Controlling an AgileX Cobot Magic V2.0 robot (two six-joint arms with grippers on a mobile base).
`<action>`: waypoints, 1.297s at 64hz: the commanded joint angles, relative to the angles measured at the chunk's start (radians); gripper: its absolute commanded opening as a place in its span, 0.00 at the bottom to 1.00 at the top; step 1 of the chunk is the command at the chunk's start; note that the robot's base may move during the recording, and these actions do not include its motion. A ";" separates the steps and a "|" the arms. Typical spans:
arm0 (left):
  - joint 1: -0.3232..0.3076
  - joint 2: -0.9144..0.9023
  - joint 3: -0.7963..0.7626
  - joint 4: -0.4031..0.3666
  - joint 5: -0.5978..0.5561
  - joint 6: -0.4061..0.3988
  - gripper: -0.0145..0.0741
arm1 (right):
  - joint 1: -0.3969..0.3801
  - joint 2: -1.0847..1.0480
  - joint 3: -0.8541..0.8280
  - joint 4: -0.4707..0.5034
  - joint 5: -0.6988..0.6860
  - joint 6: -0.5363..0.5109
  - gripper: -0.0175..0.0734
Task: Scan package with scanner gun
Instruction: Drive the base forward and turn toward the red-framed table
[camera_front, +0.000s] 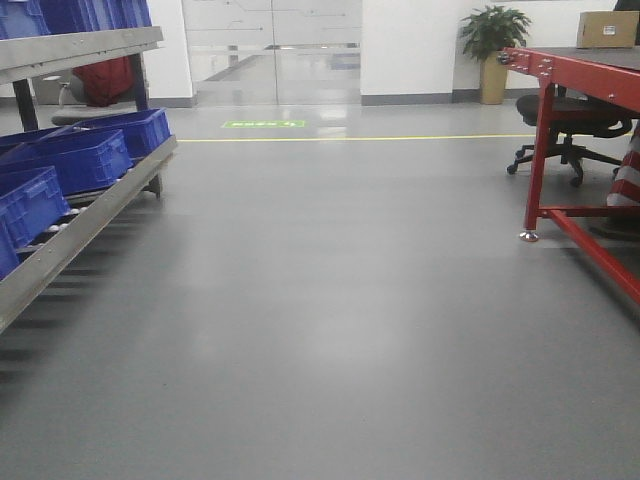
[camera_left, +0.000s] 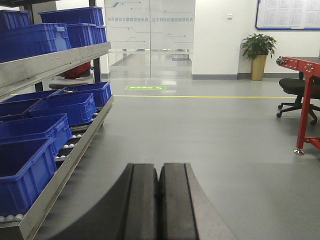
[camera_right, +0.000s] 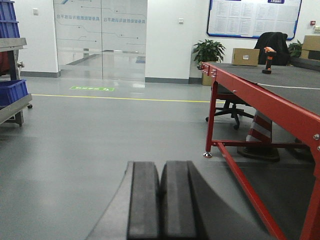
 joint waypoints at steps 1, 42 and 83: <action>-0.005 0.004 -0.002 0.000 -0.018 -0.007 0.06 | 0.000 0.003 -0.008 -0.004 -0.020 -0.003 0.01; -0.005 0.004 -0.002 0.000 -0.018 -0.007 0.06 | 0.000 0.003 -0.008 -0.004 -0.020 -0.003 0.01; -0.005 0.004 -0.002 0.000 -0.018 -0.007 0.06 | 0.000 0.003 -0.008 -0.004 -0.020 -0.003 0.01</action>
